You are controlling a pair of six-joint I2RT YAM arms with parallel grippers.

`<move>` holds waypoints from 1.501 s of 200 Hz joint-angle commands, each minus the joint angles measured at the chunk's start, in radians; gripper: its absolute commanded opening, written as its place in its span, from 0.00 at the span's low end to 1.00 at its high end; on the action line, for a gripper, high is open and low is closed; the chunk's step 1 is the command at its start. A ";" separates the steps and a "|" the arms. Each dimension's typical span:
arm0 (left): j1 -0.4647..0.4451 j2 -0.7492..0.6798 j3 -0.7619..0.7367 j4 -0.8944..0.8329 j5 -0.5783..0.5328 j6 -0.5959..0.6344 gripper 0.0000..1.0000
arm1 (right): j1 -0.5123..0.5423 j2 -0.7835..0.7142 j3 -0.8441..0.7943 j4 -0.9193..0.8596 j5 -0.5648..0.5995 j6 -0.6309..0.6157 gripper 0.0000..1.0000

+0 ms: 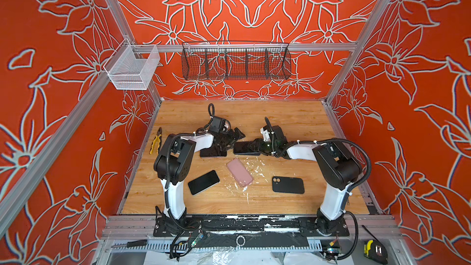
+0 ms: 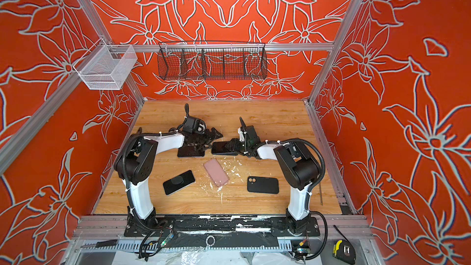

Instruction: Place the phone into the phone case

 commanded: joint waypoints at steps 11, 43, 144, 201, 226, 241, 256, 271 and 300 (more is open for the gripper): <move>-0.001 -0.016 -0.005 -0.004 0.008 0.006 0.97 | 0.022 -0.045 0.063 -0.198 0.111 -0.103 0.59; -0.003 -0.026 -0.011 -0.002 0.008 0.006 0.97 | 0.048 -0.066 0.099 -0.272 0.175 -0.161 0.59; -0.003 -0.029 -0.024 0.004 0.010 0.006 0.97 | 0.095 -0.032 0.127 -0.308 0.247 -0.181 0.54; -0.003 -0.026 -0.018 -0.001 0.007 0.017 0.97 | 0.108 -0.066 0.137 -0.361 0.330 -0.219 0.64; -0.003 -0.024 -0.014 -0.004 0.004 0.019 0.97 | 0.109 -0.074 0.144 -0.384 0.361 -0.231 0.67; -0.003 -0.026 -0.016 -0.002 0.003 0.020 0.97 | 0.113 -0.077 0.149 -0.402 0.387 -0.236 0.70; -0.003 -0.025 -0.017 -0.004 0.000 0.019 0.97 | 0.122 -0.077 0.156 -0.420 0.419 -0.242 0.77; -0.003 -0.025 -0.017 -0.005 0.001 0.016 0.97 | 0.126 -0.071 0.162 -0.425 0.425 -0.243 0.78; -0.005 -0.033 -0.017 -0.005 -0.003 0.011 0.97 | 0.132 -0.060 0.175 -0.423 0.420 -0.243 0.77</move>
